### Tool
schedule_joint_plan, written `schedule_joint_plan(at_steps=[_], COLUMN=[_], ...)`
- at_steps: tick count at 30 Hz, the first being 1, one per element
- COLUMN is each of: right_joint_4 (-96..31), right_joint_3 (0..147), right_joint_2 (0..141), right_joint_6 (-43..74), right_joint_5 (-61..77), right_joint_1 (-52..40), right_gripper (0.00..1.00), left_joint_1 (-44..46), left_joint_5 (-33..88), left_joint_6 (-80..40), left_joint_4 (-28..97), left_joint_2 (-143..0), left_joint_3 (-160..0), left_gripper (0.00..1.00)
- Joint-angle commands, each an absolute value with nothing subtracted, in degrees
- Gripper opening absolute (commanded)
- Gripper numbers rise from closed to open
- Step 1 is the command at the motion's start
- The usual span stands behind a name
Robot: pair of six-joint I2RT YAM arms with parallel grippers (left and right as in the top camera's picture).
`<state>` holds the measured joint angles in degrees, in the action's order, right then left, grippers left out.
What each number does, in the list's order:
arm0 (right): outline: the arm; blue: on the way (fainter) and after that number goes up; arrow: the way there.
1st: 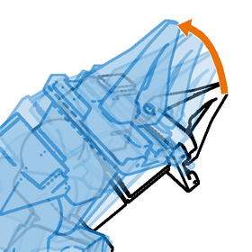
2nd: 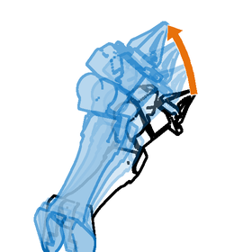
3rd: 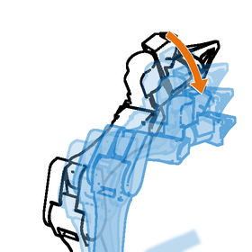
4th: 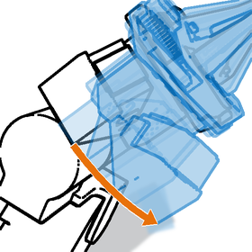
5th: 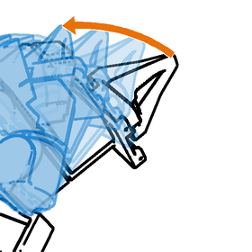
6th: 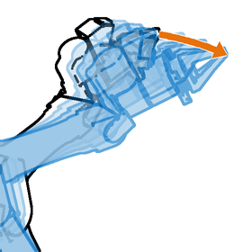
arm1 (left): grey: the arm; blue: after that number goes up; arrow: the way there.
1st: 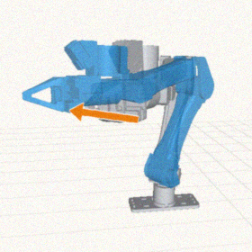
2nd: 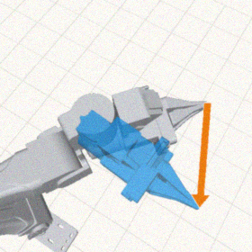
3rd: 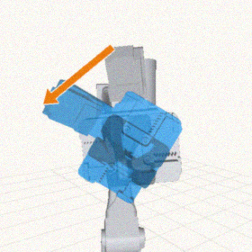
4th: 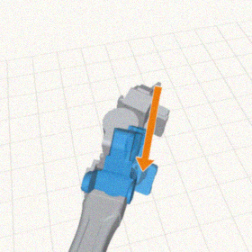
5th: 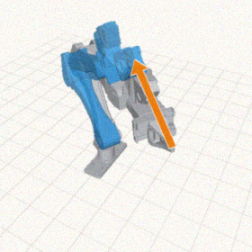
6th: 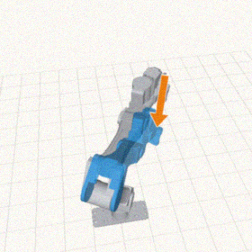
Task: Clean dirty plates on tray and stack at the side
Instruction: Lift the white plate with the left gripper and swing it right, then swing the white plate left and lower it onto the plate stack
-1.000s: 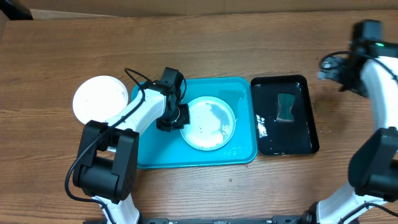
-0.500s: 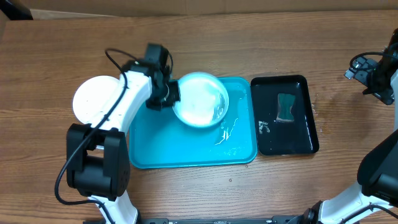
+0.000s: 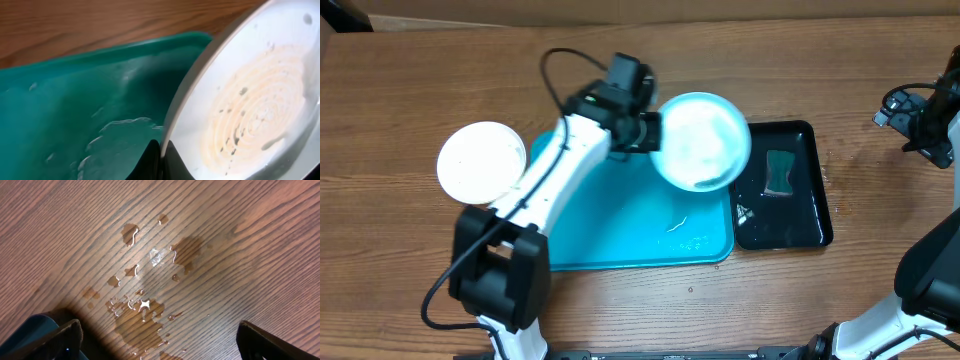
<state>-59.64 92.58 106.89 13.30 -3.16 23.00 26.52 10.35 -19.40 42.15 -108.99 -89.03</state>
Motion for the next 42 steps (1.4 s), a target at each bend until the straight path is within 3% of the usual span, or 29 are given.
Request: schedule_joint_plan(at_steps=[1,11,20,26,42], right_joint_4=[-59.44,-59.44,-59.44,-59.44,-59.44], right_joint_3=[93.01,93.01,93.01,93.01,93.01], right_joint_2=[106.3,106.3,106.3,106.3,106.3], right_joint_6=[13.54,13.54,13.54,13.54,13.54], right_joint_5=[-2.85,-2.85,-2.85,-2.85,-2.85], right_joint_1=[23.0,23.0,23.0,23.0,23.0], right_gripper=[1.0,1.0,1.0,1.0,1.0], left_joint_1=[31.62,48.01,60.36,66.81,70.85], left_joint_5=[5.58,-18.57,-49.8,-63.29,-69.65], left_joint_6=[-19.97,-15.44,6.42,21.26,29.8], left_joint_4=[39.09,29.41,21.67,12.23,-0.25], left_joint_2=[-108.57,-108.57,-108.57,-108.57,-108.57], left_joint_3=[-90.54,-90.54,-90.52,-90.54,-90.52], left_gripper=[0.04,0.04,0.04,0.04,0.04])
